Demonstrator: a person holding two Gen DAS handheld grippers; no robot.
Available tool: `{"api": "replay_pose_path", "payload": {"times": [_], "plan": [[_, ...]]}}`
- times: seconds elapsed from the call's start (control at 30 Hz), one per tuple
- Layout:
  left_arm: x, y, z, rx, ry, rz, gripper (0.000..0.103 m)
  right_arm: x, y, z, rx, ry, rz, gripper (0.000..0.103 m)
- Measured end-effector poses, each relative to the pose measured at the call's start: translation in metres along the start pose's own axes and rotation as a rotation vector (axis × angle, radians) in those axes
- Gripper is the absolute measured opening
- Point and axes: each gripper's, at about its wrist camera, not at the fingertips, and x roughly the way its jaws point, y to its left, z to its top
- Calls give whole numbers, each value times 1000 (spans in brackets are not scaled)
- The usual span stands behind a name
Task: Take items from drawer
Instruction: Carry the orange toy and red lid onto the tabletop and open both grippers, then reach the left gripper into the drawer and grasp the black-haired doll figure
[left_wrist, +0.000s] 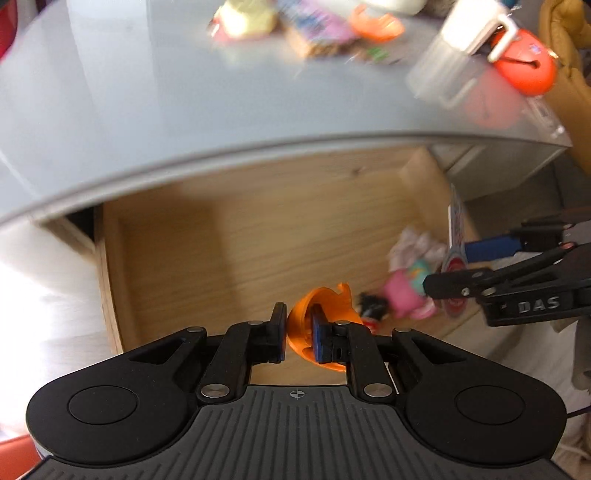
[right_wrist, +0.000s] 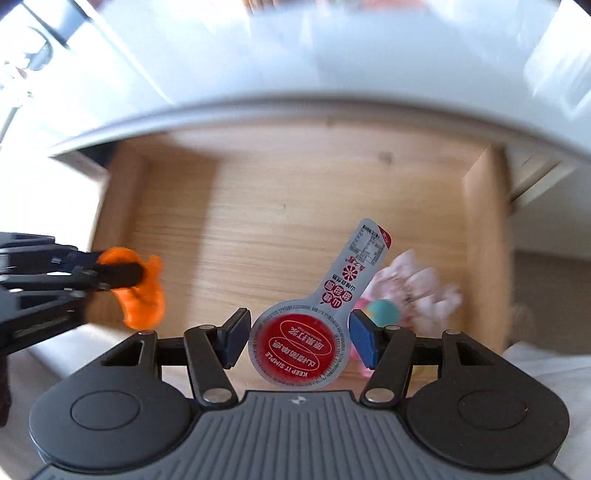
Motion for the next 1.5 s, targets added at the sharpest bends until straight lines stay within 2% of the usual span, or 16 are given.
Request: {"api": "replay_pose_path", "payload": {"times": [0.1, 0.17, 0.23, 0.4, 0.57, 0.6, 0.73, 0.8, 0.83, 0.87, 0.97, 1.17, 1.3, 1.43, 1.5], "plan": [[-32, -19, 18, 22, -80, 36, 16, -35, -5, 9, -23, -79, 20, 59], [-53, -27, 37, 33, -142, 62, 16, -77, -4, 18, -45, -146, 23, 59], [-71, -31, 59, 35, -208, 87, 16, -101, -7, 29, -58, -223, 20, 59], [-93, -18, 108, -20, -373, 99, 16, -146, -26, 75, -25, -390, -12, 59], [-60, 28, 143, -125, -430, 75, 16, -125, -44, 133, 2, -463, -89, 59], [-49, 36, 145, -149, -430, 80, 16, -127, -51, 144, 13, -457, -99, 59], [-8, 73, 147, -252, -393, 82, 21, -88, -77, 171, 92, -425, -95, 59], [7, 87, 142, -275, -339, 100, 22, -67, -89, 179, 105, -380, -76, 59], [10, 89, 141, -276, -362, 91, 21, -54, -94, 183, 116, -343, -67, 59], [11, 91, 143, -271, -378, 86, 21, -46, -99, 185, 133, -321, -56, 60], [7, 96, 144, -272, -386, 68, 21, -45, -105, 184, 142, -330, -39, 60], [-13, 80, 130, -189, -408, 174, 22, -79, -97, 164, 51, -412, -59, 60], [-27, 60, 121, -132, -415, 209, 22, -95, -86, 134, -12, -452, -61, 60], [-39, 36, 107, -83, -412, 206, 22, -105, -85, 99, -13, -500, -26, 61], [-45, 22, 95, -51, -415, 194, 22, -104, -89, 85, -12, -490, -1, 64]]}}
